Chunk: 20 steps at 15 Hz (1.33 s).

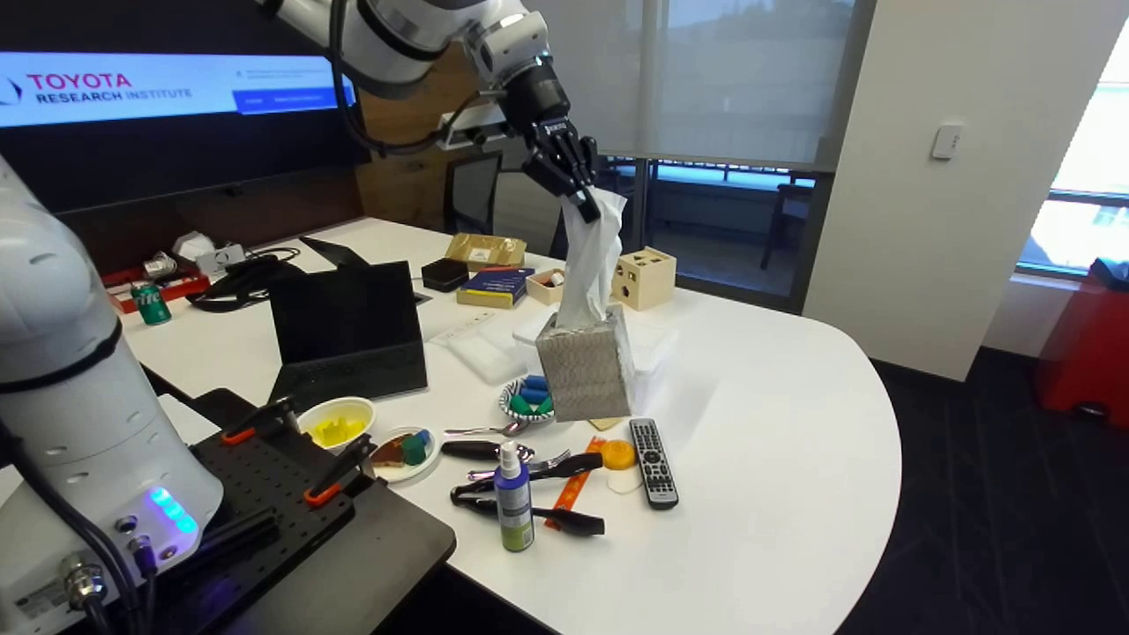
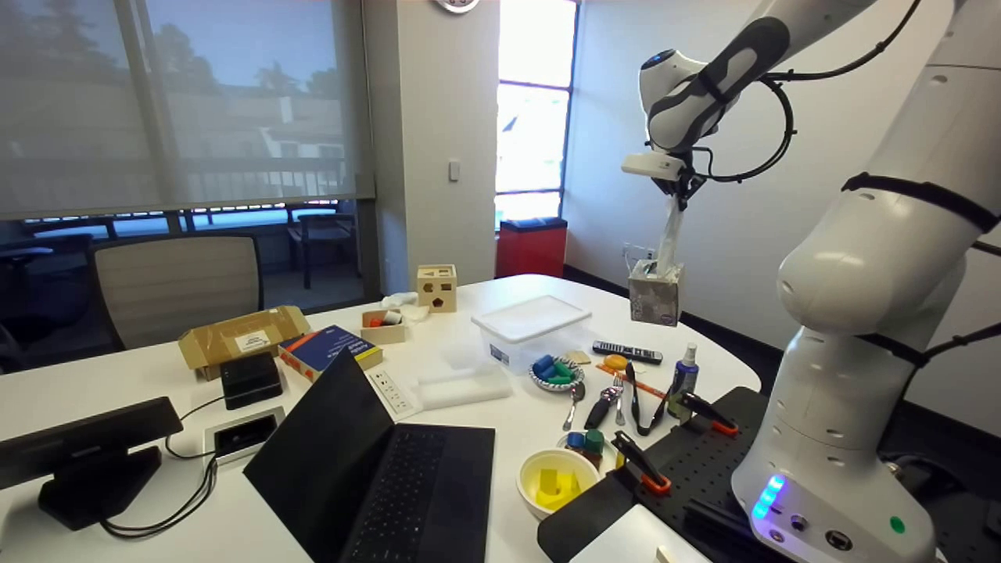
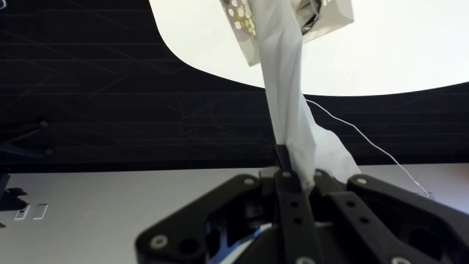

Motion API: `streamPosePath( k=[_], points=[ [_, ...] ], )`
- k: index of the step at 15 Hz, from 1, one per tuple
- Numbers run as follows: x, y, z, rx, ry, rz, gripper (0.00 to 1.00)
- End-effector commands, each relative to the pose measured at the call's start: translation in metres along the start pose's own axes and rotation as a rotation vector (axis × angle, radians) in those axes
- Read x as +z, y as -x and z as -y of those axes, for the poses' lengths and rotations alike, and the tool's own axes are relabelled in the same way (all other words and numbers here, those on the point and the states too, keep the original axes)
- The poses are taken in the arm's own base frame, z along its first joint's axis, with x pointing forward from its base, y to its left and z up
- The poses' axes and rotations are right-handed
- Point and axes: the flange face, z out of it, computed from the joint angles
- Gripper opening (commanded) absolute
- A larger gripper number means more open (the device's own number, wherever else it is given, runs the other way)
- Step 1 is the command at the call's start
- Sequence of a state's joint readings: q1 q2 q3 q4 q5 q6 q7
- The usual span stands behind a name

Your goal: Take the tissue paper out of the dispenser and wipe the table with it

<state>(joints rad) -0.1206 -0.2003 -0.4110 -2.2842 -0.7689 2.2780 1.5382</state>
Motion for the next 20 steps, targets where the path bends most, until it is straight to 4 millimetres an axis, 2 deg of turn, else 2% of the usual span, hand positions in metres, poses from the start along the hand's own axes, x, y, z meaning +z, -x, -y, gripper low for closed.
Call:
streamPosePath(
  k=[1,5,10,15,20],
  points=[
    [0.000,-0.012,-0.025,0.069,0.016,0.017,0.00],
    [0.034,-0.033,-0.041,0.153,0.059,0.055,0.00],
    [0.089,-0.045,-0.055,0.241,0.109,0.101,0.00],
    [0.150,-0.041,-0.060,0.292,0.111,0.124,0.00],
    [0.199,-0.033,-0.059,0.326,0.097,0.126,0.00]
  ],
)
